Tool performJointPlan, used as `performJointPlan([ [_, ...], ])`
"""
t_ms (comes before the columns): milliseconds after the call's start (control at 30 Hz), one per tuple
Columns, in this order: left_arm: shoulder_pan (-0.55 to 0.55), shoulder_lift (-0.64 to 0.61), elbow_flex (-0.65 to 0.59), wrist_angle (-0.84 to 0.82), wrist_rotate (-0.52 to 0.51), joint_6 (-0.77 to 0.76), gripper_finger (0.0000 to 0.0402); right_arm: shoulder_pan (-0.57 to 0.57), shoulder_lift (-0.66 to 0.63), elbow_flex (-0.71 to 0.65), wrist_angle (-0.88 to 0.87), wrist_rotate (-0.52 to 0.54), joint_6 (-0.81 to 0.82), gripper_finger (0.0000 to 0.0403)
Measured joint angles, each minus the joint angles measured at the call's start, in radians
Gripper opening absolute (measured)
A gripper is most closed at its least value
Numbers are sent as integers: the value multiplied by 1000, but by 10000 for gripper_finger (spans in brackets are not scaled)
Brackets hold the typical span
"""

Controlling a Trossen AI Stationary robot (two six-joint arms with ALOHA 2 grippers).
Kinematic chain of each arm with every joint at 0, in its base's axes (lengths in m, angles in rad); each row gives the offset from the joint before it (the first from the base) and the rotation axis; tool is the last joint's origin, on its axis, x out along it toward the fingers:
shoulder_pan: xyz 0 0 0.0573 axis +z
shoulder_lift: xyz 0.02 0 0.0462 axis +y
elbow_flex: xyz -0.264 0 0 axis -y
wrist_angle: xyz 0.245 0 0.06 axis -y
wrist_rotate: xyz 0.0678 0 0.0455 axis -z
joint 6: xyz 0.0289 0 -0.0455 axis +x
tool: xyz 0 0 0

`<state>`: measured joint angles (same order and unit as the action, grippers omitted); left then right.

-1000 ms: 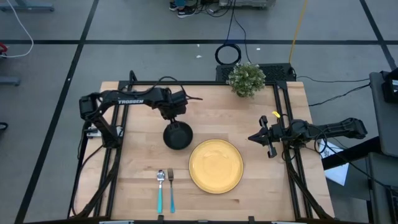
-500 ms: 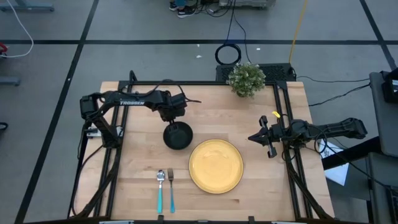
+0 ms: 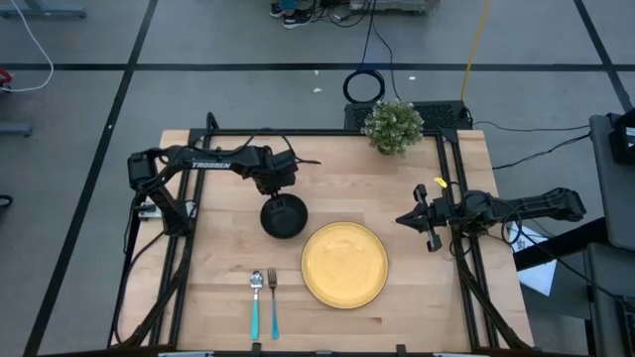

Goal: Set table place
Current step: Put the black bowl on the yellow plate

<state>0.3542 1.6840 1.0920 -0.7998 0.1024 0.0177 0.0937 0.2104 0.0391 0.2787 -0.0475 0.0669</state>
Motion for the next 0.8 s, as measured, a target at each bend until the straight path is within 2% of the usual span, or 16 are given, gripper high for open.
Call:
performJointPlan([
  [133,0,0,0,0,0,1,302,0,0,0,0,0,0,0],
  [233,0,0,0,0,2,3,272,0,0,0,0,0,0,0],
  [733,0,0,0,-9,3,3,20,0,0,0,0,0,0,0],
  [800,0,-2,2,-9,10,4,11,0,0,0,0,0,0,0],
])
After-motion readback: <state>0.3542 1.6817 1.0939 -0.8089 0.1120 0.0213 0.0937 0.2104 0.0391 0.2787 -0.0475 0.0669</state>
